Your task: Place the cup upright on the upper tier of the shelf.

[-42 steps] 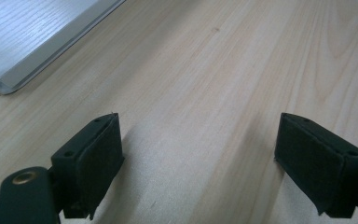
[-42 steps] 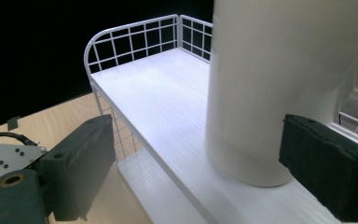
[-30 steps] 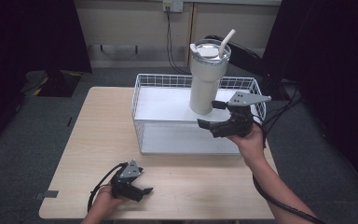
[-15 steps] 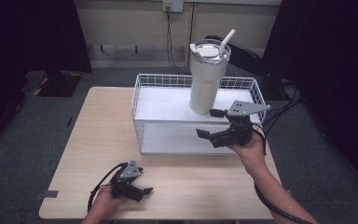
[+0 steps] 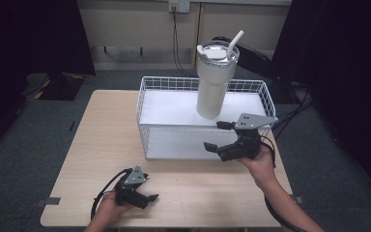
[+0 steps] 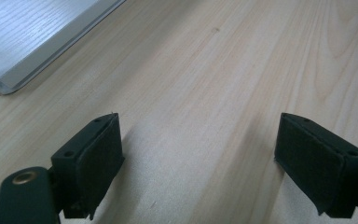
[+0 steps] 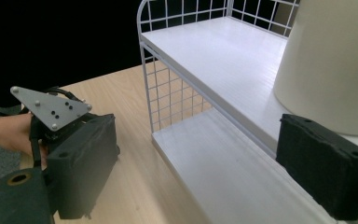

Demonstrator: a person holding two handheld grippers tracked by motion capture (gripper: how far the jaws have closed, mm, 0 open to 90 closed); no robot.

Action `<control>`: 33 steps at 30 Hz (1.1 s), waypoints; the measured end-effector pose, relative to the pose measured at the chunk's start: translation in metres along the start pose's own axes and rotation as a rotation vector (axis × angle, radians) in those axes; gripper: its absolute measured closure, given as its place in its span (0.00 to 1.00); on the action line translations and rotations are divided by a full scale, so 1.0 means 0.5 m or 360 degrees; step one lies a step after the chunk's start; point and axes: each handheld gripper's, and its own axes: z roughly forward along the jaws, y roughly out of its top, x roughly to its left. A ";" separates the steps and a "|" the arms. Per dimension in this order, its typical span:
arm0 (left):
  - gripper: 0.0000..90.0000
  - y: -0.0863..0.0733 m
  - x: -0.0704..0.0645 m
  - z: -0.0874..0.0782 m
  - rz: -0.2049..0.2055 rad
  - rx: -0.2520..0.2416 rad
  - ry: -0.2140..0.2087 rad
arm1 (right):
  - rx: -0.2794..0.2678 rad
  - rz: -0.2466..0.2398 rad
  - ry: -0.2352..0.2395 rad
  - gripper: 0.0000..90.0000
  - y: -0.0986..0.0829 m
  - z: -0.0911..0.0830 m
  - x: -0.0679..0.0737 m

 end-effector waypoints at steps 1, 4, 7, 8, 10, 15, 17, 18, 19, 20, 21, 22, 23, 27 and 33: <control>0.16 0.000 0.000 0.000 0.0005 0.0004 0.0000 | 0.0008 -0.0006 -0.0005 0.14 -0.003 0.000 0.001; 0.16 0.000 0.000 0.000 -0.0001 -0.0001 0.0000 | 0.0014 -0.0011 0.0002 0.14 -0.012 -0.002 0.004; 0.16 0.000 0.000 0.000 -0.0001 -0.0001 0.0000 | 0.0032 -0.0020 0.0003 0.13 -0.020 -0.003 0.007; 0.16 0.000 0.000 0.000 -0.0001 -0.0001 0.0000 | 0.0043 -0.0022 0.0007 0.13 -0.023 -0.003 0.009; 0.16 0.000 0.000 0.000 0.0005 0.0004 0.0000 | 0.0046 -0.0018 0.0013 0.13 -0.028 -0.003 0.010; 0.16 0.000 0.000 0.000 -0.0001 -0.0001 0.0000 | 0.0051 -0.0007 0.0024 0.13 -0.043 -0.005 0.012; 0.16 0.000 0.000 0.000 0.0004 0.0003 0.0000 | 0.0060 -0.0002 0.0023 0.13 -0.048 -0.005 0.012; 0.16 0.000 0.000 0.000 0.0004 0.0003 0.0000 | 0.0060 -0.0002 0.0023 0.13 -0.048 -0.005 0.012; 0.16 0.000 0.000 0.000 0.0000 0.0000 0.0000 | 0.0069 -0.0001 0.0022 0.13 -0.054 -0.006 0.013; 0.16 0.000 0.000 0.000 -0.0001 -0.0001 0.0000 | 0.0078 0.0000 0.0020 0.13 -0.057 -0.006 0.013; 0.16 0.000 0.000 0.000 -0.0001 -0.0001 0.0000 | 0.0079 0.0000 0.0021 0.13 -0.060 -0.007 0.013; 0.16 0.000 0.000 0.000 0.0004 0.0003 0.0000 | 0.0078 0.0003 0.0024 0.13 -0.063 -0.007 0.013; 0.16 0.000 0.000 0.000 0.0004 0.0003 0.0000 | 0.0081 0.0009 0.0021 0.13 -0.067 -0.007 0.013; 0.16 0.000 0.000 0.000 -0.0001 -0.0001 0.0000 | 0.0096 0.0018 0.0019 0.13 -0.081 -0.008 0.011; 0.16 0.000 0.000 0.000 0.0005 0.0004 0.0000 | 0.0101 0.0042 0.0011 0.13 -0.103 -0.011 0.008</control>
